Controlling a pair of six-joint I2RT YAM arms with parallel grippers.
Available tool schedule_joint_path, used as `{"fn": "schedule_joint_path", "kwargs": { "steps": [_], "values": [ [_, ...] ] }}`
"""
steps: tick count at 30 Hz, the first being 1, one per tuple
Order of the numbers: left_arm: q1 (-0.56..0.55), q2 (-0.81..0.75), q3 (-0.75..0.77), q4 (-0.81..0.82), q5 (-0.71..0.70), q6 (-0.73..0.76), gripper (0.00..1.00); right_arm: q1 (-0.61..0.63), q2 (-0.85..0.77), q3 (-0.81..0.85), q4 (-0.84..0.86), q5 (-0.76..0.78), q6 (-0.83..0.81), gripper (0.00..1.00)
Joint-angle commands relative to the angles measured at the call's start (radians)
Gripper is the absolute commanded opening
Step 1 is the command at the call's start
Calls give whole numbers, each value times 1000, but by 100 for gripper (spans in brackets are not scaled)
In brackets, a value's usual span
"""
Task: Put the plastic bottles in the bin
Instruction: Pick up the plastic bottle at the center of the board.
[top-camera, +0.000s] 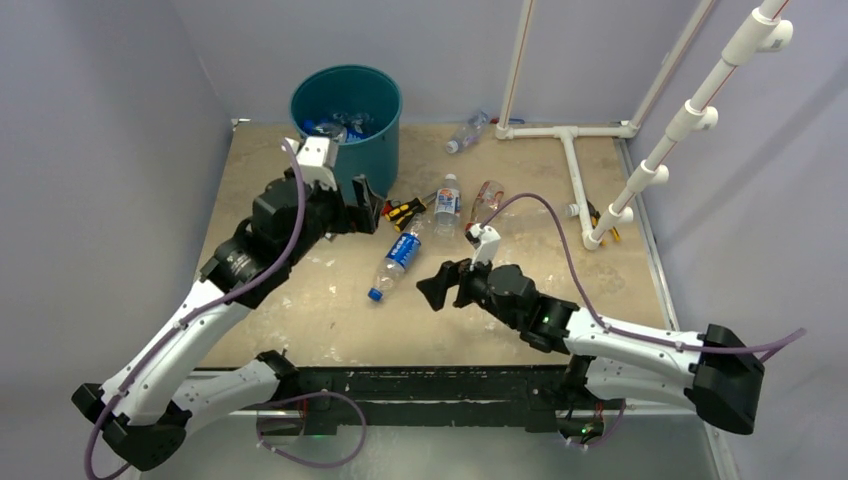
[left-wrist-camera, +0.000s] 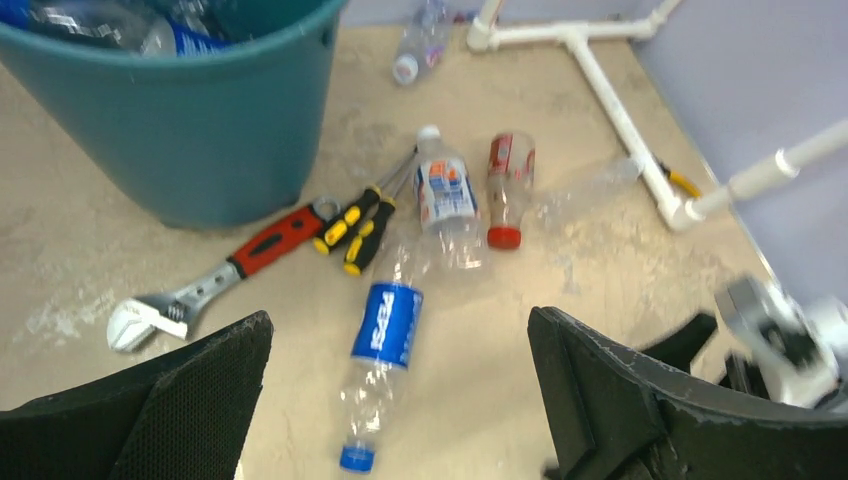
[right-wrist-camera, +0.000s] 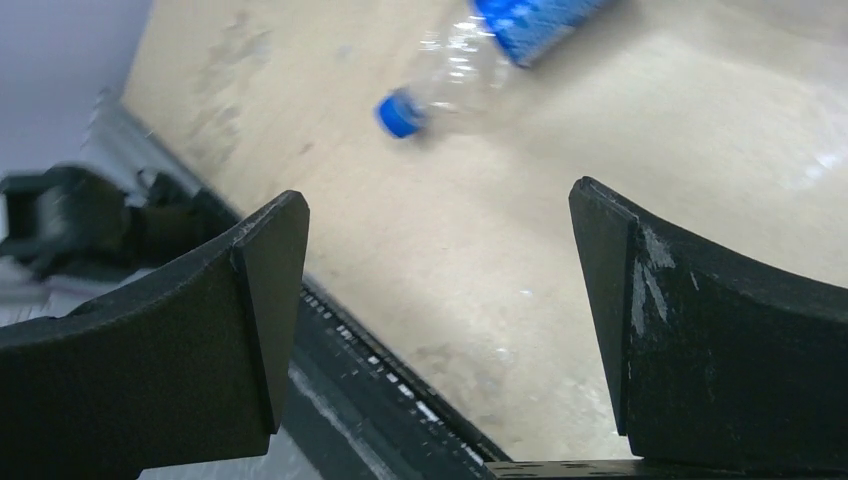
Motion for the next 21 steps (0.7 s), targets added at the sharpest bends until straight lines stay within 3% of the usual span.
{"fn": "schedule_joint_path", "kwargs": {
  "steps": [1,7,16,21],
  "values": [
    [-102,-51,-105,-26,-85,-4,99,-99,28,-48,-8,103,155,99],
    [-248,-77,-236,11,-197,-65,99,-154,67,-103,54,80,193,98],
    [-258,-120,-388,29,-184,-148,99,-170,252,-57,171,18,220,97],
    [-259,-75,-524,124,-155,-216,99,-170,301,-33,227,20,236,95]
  ]
}}
